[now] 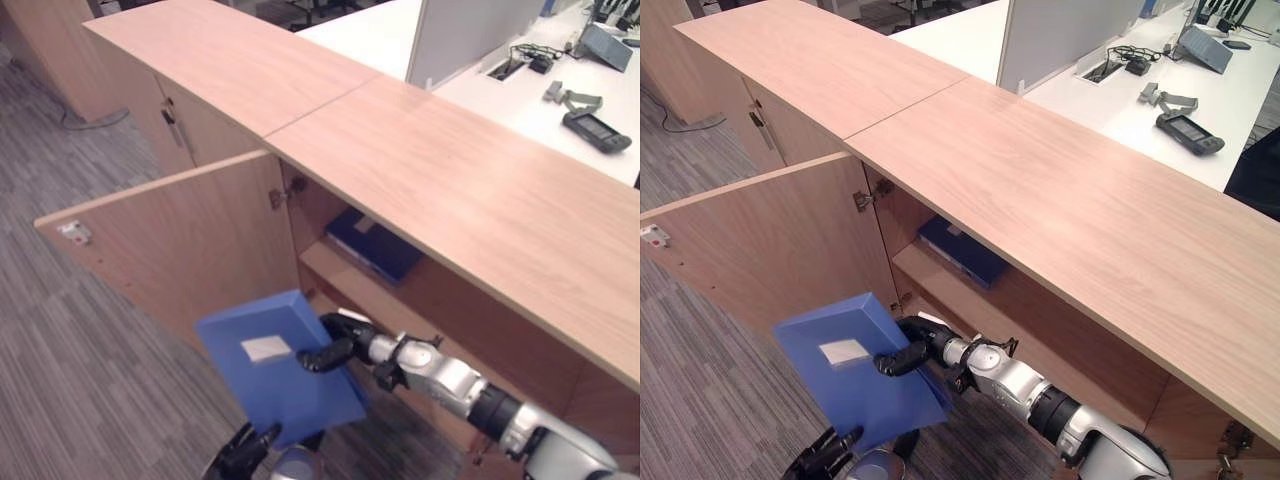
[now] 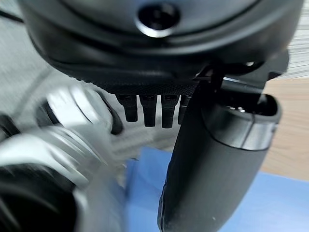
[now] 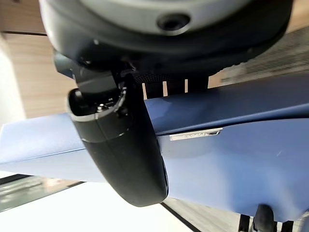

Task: Put the empty folder in the office cabinet

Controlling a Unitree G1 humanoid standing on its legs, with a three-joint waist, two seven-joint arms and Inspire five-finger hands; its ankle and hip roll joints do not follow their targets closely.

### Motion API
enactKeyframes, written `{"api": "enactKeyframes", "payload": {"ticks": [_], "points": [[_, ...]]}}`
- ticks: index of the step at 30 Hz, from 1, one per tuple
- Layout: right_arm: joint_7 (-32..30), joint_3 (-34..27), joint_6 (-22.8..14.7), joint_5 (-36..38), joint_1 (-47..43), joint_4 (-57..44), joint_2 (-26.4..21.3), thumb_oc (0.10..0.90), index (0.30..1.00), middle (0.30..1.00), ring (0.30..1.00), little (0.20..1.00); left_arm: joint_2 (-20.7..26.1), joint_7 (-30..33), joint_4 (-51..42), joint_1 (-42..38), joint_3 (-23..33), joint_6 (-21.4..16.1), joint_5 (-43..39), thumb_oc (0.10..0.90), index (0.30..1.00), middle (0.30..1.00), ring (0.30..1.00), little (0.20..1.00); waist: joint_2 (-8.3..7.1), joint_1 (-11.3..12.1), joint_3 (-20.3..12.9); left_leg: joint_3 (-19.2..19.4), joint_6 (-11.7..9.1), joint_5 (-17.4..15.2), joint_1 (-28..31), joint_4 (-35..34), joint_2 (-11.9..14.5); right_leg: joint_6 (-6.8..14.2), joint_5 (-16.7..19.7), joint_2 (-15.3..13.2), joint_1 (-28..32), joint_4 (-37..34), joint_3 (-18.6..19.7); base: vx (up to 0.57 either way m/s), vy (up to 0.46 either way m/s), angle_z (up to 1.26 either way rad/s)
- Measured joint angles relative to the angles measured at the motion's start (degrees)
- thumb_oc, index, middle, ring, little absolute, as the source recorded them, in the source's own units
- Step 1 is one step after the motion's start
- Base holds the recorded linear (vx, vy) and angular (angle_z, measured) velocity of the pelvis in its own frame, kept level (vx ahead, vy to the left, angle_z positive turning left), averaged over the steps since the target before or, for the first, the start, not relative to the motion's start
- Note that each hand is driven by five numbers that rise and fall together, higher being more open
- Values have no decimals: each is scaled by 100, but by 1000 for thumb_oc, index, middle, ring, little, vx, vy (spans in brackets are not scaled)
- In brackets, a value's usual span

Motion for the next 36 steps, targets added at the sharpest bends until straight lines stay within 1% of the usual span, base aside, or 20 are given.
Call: {"api": "enactKeyframes", "payload": {"ticks": [1, 3, 4, 6, 7, 10, 11, 12, 14, 17, 20, 22, 25, 27, 30, 32, 36], "points": [[21, -51, -14, -41, -1, 118, 94, 400, 300, 300, 300, 300, -3, 96, 90, -28, 16, 3, 157, 800, 900, 900, 900, 900, 5, -4, -3, 0, 1, 1, 0, 0, 3, 0, 0, 5, 0, 0, 0, 0, 0, 0], [83, -99, -170, -126, 36, 357, 221, 400, 300, 300, 300, 300, -1, 136, 207, -45, 32, -63, 318, 800, 900, 900, 900, 900, 8, 1, -5, 0, 8, 6, 10, 0, 6, 0, 0, 8, 6, 0, -1, 0, 0, 0], [99, -236, -232, -191, 115, 572, 367, 400, 300, 300, 300, 300, -2, 207, 259, -62, 28, -69, 362, 800, 900, 900, 900, 900, 13, 6, -7, -4, 8, 6, 9, 0, 6, 0, -1, 9, 7, 0, -3, 0, 0, 0], [97, -335, -268, -225, 173, 787, 481, 400, 300, 300, 300, 300, 2, 272, 272, -61, 29, -75, 429, 800, 900, 900, 900, 900, 15, 1, -8, -8, 5, 5, 3, 0, 6, 0, 0, 11, 2, 0, -5, 0, 0, 0], [102, -515, -324, -237, 256, 956, 581, 400, 300, 300, 300, 300, 5, 276, 291, -65, 25, -84, 525, 800, 900, 900, 900, 900, 17, 5, -9, -14, -5, 0, 3, 0, 6, 0, 0, 11, 8, 0, -12, 0, 0, 0], [100, -786, -354, -212, 462, 1050, 623, 400, 300, 300, 300, 300, 8, 274, 321, -85, -11, -87, 574, 800, 900, 900, 900, 900, 16, 10, -10, -18, -7, -14, 0, -1, 6, 0, 0, 12, 9, 0, -16, 0, 0, 0], [98, -858, -358, -165, 533, 1049, 555, 400, 300, 300, 300, 300, 11, 275, 324, -87, -19, -85, 592, 800, 900, 900, 900, 900, 15, -4, -11, -19, 13, -27, -1, -1, 7, 0, 0, 12, 7, 0, -15, 0, 0, 0], [90, -999, -358, -52, 632, 1050, 580, 400, 300, 300, 300, 300, 18, 276, 323, -94, -25, -87, 660, 800, 900, 900, 900, 900, 15, -10, -11, -18, 17, -24, -1, -1, 8, -1, 0, 12, 8, 0, -14, 0, 0, 0], [89, -1069, -362, 96, 686, 1037, 453, 400, 300, 300, 300, 300, 20, 278, 327, -97, -30, -84, 772, 800, 900, 900, 900, 900, 12, -92, -13, -20, 20, -24, -3, -1, 13, -2, 1, 17, 7, 0, -15, 0, 0, 0], [82, -1353, -383, 439, 872, 1011, 346, 400, 300, 300, 300, 300, 20, 274, 325, -119, -35, -88, 809, 800, 900, 900, 900, 900, 10, -153, -15, -13, 26, 25, 2, -1, 16, -2, 2, 18, 6, 0, -12, 0, 0, 0], [70, -1690, -395, 595, 1034, 996, 244, 400, 300, 300, 300, 300, 22, 269, 325, -139, -34, -90, 858, 800, 900, 900, 900, 900, 10, -225, -16, -4, 31, 27, 5, -1, 20, -2, 3, 19, 4, 0, -2, 0, 0, 0], [49, -2041, -423, 837, 1191, 987, 210, 400, 300, 300, 300, 300, 23, 264, 357, -140, -36, -89, 981, 800, 900, 900, 900, 900, 11, -298, -17, 9, 33, 28, 12, -1, 23, -2, 3, 18, -1, 0, 11, 5, 5, -2], [15, -2483, -568, 1140, 1441, 986, 247, 400, 300, 300, 300, 300, 24, 259, 370, -136, -36, -91, 988, 800, 900, 900, 900, 900, 17, -308, -20, 24, 35, 23, 17, -2, 28, -3, 3, 20, -4, 0, 29, 4, 3, -2], [-71, -2831, -670, 1392, 1582, 986, 310, 400, 300, 300, 300, 300, 32, 258, 391, -122, -36, -89, 1037, 800, 900, 900, 900, 900, 25, -372, -26, 35, 33, 22, 22, -2, 35, -4, 3, 24, -10, 0, 43, 0, 0, 0], [-240, -3409, -958, 1904, 1785, 992, 589, 400, 300, 300, 300, 300, 45, 256, 387, -67, -61, -90, 1148, 800, 900, 900, 900, 900, 54, -458, -41, 42, 32, 22, 21, -3, 35, -4, 4, 23, -10, 0, 50, 0, 0, 0], [-308, -3579, -1118, 2083, 1833, 991, 636, 400, 300, 300, 300, 300, 64, 248, 384, -64, -75, -91, 1199, 800, 900, 900, 900, 900, 70, -472, -51, 48, 30, 19, 25, -5, 40, -4, 4, 26, -10, 0, 54, 0, 0, 0], [-479, -4213, -1363, 2510, 1915, 1045, 874, 400, 300, 300, 300, 300, 94, 236, 369, -8, -114, -88, 1203, 800, 900, 900, 900, 900, 109, -533, -76, 54, 31, 18, 28, -20, 44, -4, 4, 26, -10, 0, 58, 0, 0, 0]]}}
